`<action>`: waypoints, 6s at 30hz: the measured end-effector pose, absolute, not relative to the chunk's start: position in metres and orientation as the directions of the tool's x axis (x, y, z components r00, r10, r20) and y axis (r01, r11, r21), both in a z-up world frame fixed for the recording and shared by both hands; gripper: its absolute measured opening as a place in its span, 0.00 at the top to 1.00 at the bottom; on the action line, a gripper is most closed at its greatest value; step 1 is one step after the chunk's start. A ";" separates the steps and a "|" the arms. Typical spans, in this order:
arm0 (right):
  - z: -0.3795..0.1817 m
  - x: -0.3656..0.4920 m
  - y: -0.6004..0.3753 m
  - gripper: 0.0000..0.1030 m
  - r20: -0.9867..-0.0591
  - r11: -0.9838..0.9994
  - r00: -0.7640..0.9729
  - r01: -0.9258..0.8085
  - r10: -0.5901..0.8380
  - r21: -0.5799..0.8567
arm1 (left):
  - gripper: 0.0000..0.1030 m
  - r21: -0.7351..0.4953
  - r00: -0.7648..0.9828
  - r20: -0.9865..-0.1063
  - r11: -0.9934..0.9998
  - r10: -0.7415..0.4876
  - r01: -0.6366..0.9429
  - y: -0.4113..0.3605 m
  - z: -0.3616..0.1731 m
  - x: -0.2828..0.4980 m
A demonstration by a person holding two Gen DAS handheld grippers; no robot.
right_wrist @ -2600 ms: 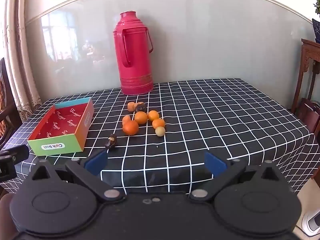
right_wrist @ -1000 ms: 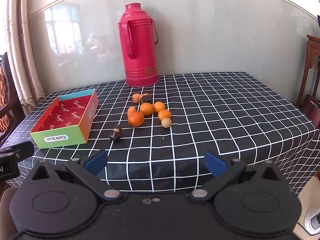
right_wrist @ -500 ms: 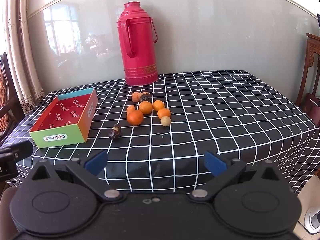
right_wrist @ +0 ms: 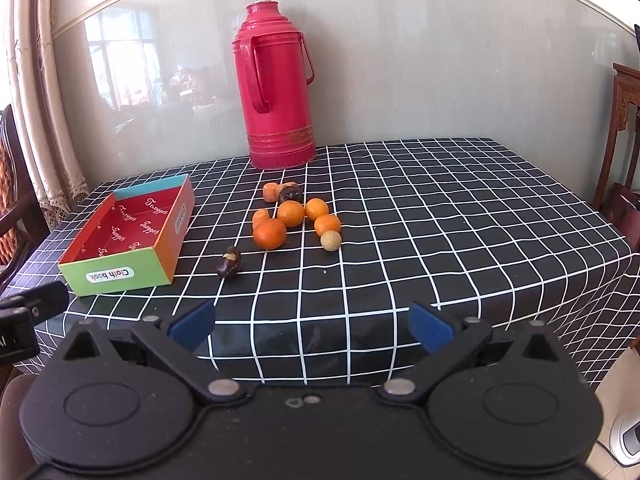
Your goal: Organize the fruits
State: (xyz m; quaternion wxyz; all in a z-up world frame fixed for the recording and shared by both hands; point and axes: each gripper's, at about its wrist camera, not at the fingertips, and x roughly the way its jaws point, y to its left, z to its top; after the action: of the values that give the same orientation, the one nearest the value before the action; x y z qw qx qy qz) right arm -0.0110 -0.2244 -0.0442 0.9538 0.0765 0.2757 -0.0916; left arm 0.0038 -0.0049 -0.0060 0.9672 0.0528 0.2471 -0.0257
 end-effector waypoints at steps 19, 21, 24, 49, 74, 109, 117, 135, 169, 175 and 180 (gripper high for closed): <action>-0.050 -0.011 -0.246 0.06 -0.519 0.951 0.833 0.287 -0.189 0.115 | 0.00 0.202 0.885 -0.457 0.959 -0.088 0.199 -0.042 -0.017 0.022; -0.053 -0.011 -0.251 0.05 -0.514 0.946 0.834 0.301 -0.199 0.123 | 0.00 0.216 0.885 -0.453 0.951 -0.103 0.221 -0.050 -0.023 0.028; -0.058 -0.008 -0.259 0.06 -0.513 0.939 0.829 0.324 -0.222 0.118 | 0.00 0.224 0.883 -0.449 0.939 -0.137 0.260 -0.062 -0.032 0.040; -0.092 0.070 -0.304 0.05 -0.497 0.909 0.817 0.399 -0.292 0.122 | 0.66 0.092 0.794 -0.552 0.928 -0.253 0.360 -0.104 -0.117 0.167; -0.109 0.133 -0.290 0.05 -0.518 0.950 0.813 0.312 -0.265 0.002 | 0.67 -0.005 0.844 -0.523 0.990 0.120 -0.144 0.017 -0.091 0.198; -0.062 0.167 -0.175 0.84 -0.346 0.954 0.890 -0.265 0.298 0.139 | 0.03 -0.056 0.875 -0.368 0.932 0.315 -0.358 0.100 -0.050 0.156; -0.088 0.187 -0.091 0.84 -0.437 0.887 0.789 -0.458 0.433 0.051 | 0.03 -0.052 0.830 -0.405 0.897 0.383 -0.439 0.132 -0.070 0.159; -0.064 0.155 -0.191 0.06 -0.287 0.998 0.956 -0.066 0.066 0.010 | 0.03 -0.016 0.915 -0.337 0.970 0.224 -0.244 0.069 -0.062 0.156; -0.087 0.099 -0.332 0.06 -0.255 0.780 0.751 0.626 -0.610 -0.023 | 0.44 0.044 0.828 -0.502 0.949 -0.249 0.312 -0.167 -0.121 0.196; -0.089 0.101 -0.333 0.06 -0.267 0.784 0.752 0.621 -0.603 -0.021 | 0.58 0.048 0.828 -0.493 0.943 -0.265 0.331 -0.175 -0.124 0.194; -0.088 0.102 -0.332 0.06 -0.273 0.788 0.759 0.615 -0.592 0.000 | 0.59 0.052 0.849 -0.468 0.951 -0.246 0.305 -0.169 -0.120 0.191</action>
State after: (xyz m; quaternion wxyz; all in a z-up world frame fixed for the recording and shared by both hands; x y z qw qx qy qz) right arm 0.1016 -0.3316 -0.0877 0.9366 0.0447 0.1302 -0.3221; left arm 0.1911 -0.1692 -0.1202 0.9594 0.0621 0.2347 -0.1437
